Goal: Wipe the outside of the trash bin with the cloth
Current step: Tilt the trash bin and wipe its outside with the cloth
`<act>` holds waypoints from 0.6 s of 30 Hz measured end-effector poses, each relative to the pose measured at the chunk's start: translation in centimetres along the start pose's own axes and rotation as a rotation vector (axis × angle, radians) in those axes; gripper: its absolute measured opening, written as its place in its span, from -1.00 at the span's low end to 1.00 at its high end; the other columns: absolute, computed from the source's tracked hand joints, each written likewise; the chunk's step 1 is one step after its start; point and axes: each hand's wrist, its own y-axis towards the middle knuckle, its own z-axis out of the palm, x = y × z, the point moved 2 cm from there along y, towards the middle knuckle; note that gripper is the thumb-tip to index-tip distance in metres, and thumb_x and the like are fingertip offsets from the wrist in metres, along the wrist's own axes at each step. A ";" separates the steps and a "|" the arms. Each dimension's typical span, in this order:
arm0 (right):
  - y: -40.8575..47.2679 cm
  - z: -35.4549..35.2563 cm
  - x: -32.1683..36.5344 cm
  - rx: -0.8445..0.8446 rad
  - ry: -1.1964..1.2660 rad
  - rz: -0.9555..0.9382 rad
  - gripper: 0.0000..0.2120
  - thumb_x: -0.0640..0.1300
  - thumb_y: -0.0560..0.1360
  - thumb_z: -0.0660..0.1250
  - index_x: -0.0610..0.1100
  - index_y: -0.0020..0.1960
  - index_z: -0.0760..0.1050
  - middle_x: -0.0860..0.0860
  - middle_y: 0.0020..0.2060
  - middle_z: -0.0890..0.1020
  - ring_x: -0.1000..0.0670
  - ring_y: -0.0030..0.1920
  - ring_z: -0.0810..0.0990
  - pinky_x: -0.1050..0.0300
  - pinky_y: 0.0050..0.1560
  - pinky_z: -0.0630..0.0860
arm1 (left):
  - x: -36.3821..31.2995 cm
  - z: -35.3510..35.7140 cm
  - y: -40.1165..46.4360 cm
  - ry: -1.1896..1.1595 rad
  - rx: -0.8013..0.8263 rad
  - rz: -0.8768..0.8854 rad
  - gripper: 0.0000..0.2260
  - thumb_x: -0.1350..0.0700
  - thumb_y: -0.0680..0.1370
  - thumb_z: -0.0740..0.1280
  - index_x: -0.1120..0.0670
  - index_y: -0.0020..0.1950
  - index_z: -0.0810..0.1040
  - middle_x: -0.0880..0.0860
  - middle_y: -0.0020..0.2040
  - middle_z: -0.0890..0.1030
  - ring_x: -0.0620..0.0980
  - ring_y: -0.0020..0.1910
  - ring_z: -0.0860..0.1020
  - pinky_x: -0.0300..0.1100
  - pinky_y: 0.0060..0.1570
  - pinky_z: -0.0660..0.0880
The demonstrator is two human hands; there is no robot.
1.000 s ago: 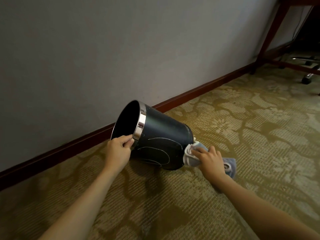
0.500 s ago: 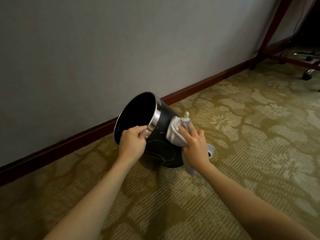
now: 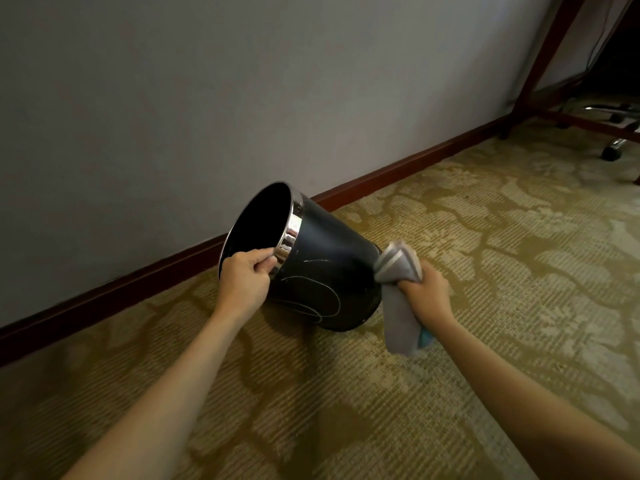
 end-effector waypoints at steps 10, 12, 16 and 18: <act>3.6 2.3 6.7 -0.083 0.879 0.415 -0.72 -0.15 0.55 0.27 -0.11 0.25 0.38 -0.10 0.09 0.58 -0.09 0.09 0.59 -0.07 0.10 0.57 | -0.2 0.6 -0.9 -0.040 0.053 0.046 -0.76 0.26 0.52 0.34 0.16 0.18 0.59 -0.29 -0.10 0.51 -0.54 -0.16 0.45 -0.70 -0.19 0.26; 3.2 3.6 6.1 -0.020 0.830 0.484 -0.38 -0.12 0.57 0.25 -0.02 0.53 0.03 -0.14 0.27 0.47 -0.17 0.20 0.53 -0.20 0.21 0.50 | -0.5 1.0 -0.9 -0.024 0.062 0.065 -0.76 0.24 0.52 0.34 0.16 0.19 0.59 -0.22 -0.04 0.53 -0.47 -0.14 0.43 -0.69 -0.17 0.28; 2.5 3.6 5.2 -0.144 0.608 0.286 -0.34 -0.09 0.58 0.20 0.12 0.54 -0.10 -0.10 0.49 0.19 -0.14 0.40 0.33 -0.19 0.36 0.36 | -0.5 1.2 -0.5 -0.029 0.068 0.083 -0.76 0.26 0.52 0.34 0.16 0.18 0.59 -0.29 -0.09 0.50 -0.57 -0.12 0.43 -0.70 -0.17 0.26; 2.5 2.8 5.0 -0.143 0.635 0.245 -0.54 -0.15 0.59 0.13 0.06 0.47 0.25 -0.08 0.44 0.29 -0.10 0.35 0.39 -0.16 0.34 0.40 | -0.4 1.2 -0.4 -0.034 0.063 0.081 -0.77 0.27 0.52 0.33 0.17 0.17 0.59 -0.33 -0.11 0.48 -0.61 -0.11 0.41 -0.70 -0.17 0.26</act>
